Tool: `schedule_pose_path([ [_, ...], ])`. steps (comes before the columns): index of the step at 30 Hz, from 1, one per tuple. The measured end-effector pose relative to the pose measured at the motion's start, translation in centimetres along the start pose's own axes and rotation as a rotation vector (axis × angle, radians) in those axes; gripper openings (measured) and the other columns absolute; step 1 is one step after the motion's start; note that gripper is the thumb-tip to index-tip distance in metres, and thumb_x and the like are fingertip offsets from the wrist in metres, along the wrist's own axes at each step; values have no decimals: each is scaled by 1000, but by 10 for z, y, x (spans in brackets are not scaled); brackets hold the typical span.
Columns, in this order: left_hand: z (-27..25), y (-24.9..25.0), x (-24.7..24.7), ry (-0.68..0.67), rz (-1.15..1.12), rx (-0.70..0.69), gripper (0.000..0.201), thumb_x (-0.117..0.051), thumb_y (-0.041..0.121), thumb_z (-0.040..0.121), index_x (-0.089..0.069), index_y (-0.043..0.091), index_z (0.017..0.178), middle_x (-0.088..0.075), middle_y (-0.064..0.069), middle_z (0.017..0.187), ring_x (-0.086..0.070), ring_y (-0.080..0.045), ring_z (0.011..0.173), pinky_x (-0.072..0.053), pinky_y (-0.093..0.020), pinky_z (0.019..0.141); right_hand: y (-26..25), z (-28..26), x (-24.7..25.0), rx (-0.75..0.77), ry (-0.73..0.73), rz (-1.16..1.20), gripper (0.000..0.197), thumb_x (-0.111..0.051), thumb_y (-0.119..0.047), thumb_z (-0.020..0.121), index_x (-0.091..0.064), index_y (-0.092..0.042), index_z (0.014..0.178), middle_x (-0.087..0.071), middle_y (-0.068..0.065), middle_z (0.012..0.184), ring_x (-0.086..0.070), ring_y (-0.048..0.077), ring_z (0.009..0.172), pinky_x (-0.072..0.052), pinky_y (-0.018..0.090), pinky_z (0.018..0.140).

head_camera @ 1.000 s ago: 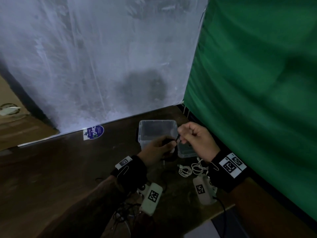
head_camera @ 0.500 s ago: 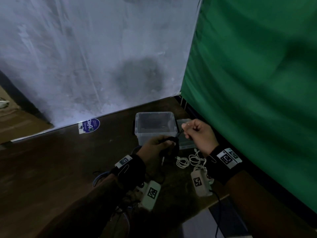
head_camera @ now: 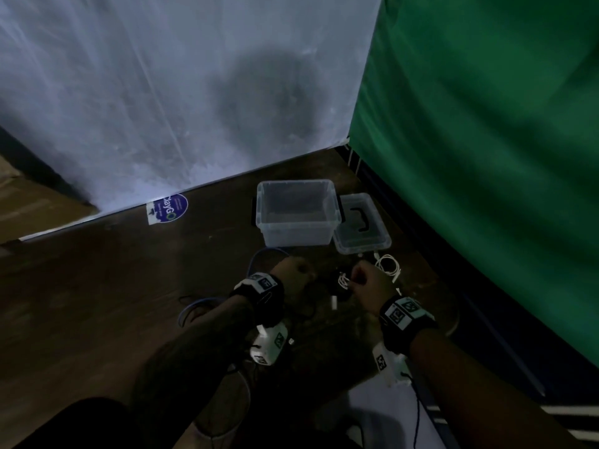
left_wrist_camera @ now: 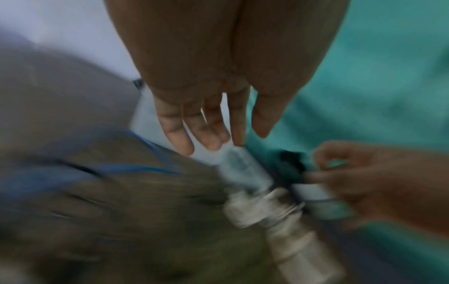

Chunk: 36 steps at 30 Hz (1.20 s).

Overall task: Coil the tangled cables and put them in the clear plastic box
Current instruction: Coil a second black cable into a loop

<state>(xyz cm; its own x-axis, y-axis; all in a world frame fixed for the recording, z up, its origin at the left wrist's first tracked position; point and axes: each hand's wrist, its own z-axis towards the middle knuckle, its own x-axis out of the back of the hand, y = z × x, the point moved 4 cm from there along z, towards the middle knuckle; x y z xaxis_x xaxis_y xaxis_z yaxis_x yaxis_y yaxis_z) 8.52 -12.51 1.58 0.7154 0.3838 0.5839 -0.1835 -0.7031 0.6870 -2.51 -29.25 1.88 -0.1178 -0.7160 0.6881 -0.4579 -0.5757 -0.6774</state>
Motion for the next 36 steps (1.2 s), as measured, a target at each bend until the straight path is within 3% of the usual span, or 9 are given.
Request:
schedule_pose_path([
  [4, 15, -48, -13, -172, 441, 136, 52, -65, 43, 82, -57, 17, 126, -55, -8, 128, -53, -32, 114, -46, -44, 97, 44, 10, -18, -134, -50, -136, 14, -62, -6, 88, -66, -19, 87, -69, 8, 102, -64, 27, 101, -46, 28, 84],
  [8, 19, -83, -33, -284, 557, 174, 77, -67, 31, 83, -28, 21, 149, -24, -8, 154, -14, -36, 143, -23, -54, 113, 66, 12, -37, -217, -147, -246, 18, -59, -12, 92, -69, -14, 107, -69, 8, 116, -63, 24, 108, -50, 29, 90],
  [13, 18, -104, -52, -381, 642, 237, 57, -61, 37, 87, -47, 19, 139, -8, -9, 160, 1, -39, 145, -9, -58, 113, 67, 4, -41, -279, -264, -226, 50, -62, -21, 93, -48, -12, 140, -52, 11, 141, -52, 28, 127, -42, 29, 100],
  [17, 19, -105, -52, -254, 750, 185, 57, -52, 42, 92, -39, 23, 144, -17, -6, 158, -6, -37, 145, -17, -53, 114, 64, 0, -28, -267, -219, -302, 47, -59, -28, 95, -50, -13, 138, -56, 11, 137, -54, 26, 124, -43, 27, 95],
  [24, -1, -88, -63, -128, 769, 64, 58, -44, 35, 98, -27, 15, 150, -17, -12, 159, -10, -34, 147, -5, -49, 119, 39, -7, -39, -95, -227, -259, 29, -61, -31, 92, -62, -16, 118, -68, 5, 114, -63, 20, 104, -51, 32, 89],
  [29, -15, -47, -43, -89, 851, -168, 57, -40, 47, 96, -30, 25, 148, -27, 3, 156, -8, -30, 147, -3, -54, 117, 5, -13, -59, 166, -218, -318, 47, -61, -30, 90, -54, -17, 135, -51, 6, 141, -47, 24, 131, -36, 34, 111],
  [32, -29, -17, -20, 6, 682, -316, 52, -51, 47, 92, -49, 24, 138, -41, 0, 148, -22, -28, 142, -8, -50, 117, -32, -16, -56, 391, -183, -437, 60, -51, -42, 89, -48, -14, 141, -45, 8, 148, -37, 28, 139, -26, 40, 117],
  [34, -36, -6, -2, 37, 440, -318, 38, -57, 36, 91, -61, 16, 123, -55, -9, 132, -44, -29, 128, -26, -40, 112, -57, -14, -45, 430, -162, -408, 55, -45, -47, 88, -58, -15, 131, -61, 10, 132, -53, 28, 125, -34, 42, 111],
  [36, -42, -5, 19, 107, 63, -251, 22, -61, 29, 86, -65, 16, 103, -63, -13, 111, -59, -30, 107, -44, -43, 98, -77, -10, -31, 408, -134, -231, 30, -49, -34, 96, -67, -14, 109, -70, 8, 105, -64, 27, 99, -45, 37, 92],
])
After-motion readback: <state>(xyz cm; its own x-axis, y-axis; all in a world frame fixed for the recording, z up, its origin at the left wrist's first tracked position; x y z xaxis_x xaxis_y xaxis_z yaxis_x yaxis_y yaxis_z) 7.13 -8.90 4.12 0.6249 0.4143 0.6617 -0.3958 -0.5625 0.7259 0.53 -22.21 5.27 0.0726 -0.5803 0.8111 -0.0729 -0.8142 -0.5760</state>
